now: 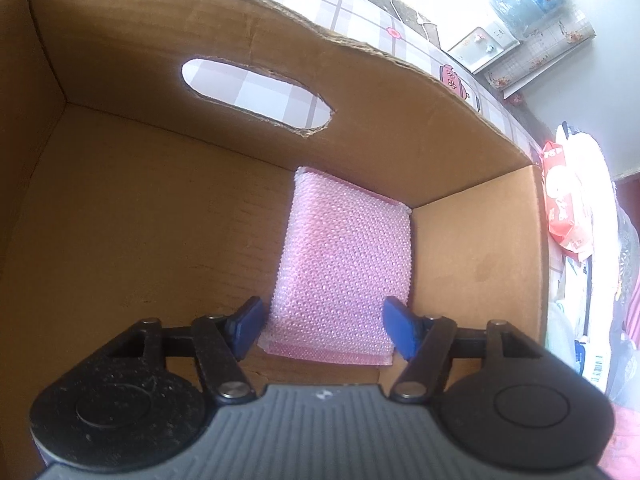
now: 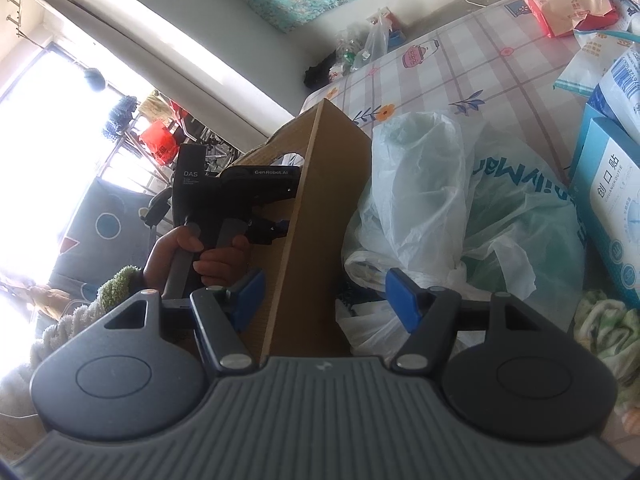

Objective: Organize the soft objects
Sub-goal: 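Press the pink pad flat inside the box with the left gripper, then withdraw, then move the left tool to the cotton swab bag and grasp it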

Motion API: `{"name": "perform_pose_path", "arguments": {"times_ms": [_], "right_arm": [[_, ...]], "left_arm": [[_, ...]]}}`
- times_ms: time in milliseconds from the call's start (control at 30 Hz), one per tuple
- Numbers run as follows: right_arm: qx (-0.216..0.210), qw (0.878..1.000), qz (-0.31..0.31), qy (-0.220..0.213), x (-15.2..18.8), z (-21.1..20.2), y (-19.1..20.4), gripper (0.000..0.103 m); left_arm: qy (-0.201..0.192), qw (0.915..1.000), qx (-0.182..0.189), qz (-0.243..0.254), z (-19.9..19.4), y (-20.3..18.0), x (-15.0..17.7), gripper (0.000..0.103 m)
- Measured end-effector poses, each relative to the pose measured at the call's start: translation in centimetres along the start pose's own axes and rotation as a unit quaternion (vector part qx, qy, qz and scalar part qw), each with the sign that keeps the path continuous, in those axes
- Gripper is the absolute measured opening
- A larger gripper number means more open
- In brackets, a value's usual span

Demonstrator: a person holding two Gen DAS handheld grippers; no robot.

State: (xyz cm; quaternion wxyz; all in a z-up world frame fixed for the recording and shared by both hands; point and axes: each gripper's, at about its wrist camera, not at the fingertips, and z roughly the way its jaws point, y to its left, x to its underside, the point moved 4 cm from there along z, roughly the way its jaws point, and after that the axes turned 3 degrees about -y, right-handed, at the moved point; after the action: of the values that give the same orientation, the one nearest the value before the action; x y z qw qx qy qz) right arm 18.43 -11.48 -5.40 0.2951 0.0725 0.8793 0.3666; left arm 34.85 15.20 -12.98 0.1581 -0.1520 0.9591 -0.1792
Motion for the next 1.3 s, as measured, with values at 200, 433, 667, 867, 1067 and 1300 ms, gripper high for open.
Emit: {"name": "perform_pose_path", "arguments": {"times_ms": [200, 433, 667, 867, 1067, 1300], "right_arm": [[0.006, 1.0, -0.012, -0.025, 0.3, -2.0, 0.0, 0.07], [0.01, 0.998, -0.01, -0.057, 1.5, -5.4, -0.9, 0.071], [0.031, 0.995, 0.0, -0.096, 3.1, -9.5, -3.3, 0.071], [0.045, 0.99, 0.018, -0.134, 4.4, -13.1, -5.8, 0.071], [0.058, 0.983, 0.035, -0.171, 4.1, -16.3, -8.0, 0.071], [0.056, 0.972, 0.056, -0.221, -2.9, -19.0, -10.4, 0.071]], "left_arm": [[-0.037, 0.999, -0.023, 0.008, -3.5, 0.1, 0.5, 0.08], [-0.131, 0.9905, -0.038, 0.012, -10.3, -0.8, 1.9, 0.082], [-0.209, 0.9747, -0.032, 0.073, -16.8, -5.1, 5.2, 0.083], [-0.191, 0.9718, 0.009, 0.138, -17.0, -12.0, 8.8, 0.083], [-0.165, 0.9643, 0.035, 0.204, -14.3, -19.3, 11.3, 0.083], [-0.173, 0.9362, 0.037, 0.304, -8.9, -27.3, 11.5, 0.083]]}}
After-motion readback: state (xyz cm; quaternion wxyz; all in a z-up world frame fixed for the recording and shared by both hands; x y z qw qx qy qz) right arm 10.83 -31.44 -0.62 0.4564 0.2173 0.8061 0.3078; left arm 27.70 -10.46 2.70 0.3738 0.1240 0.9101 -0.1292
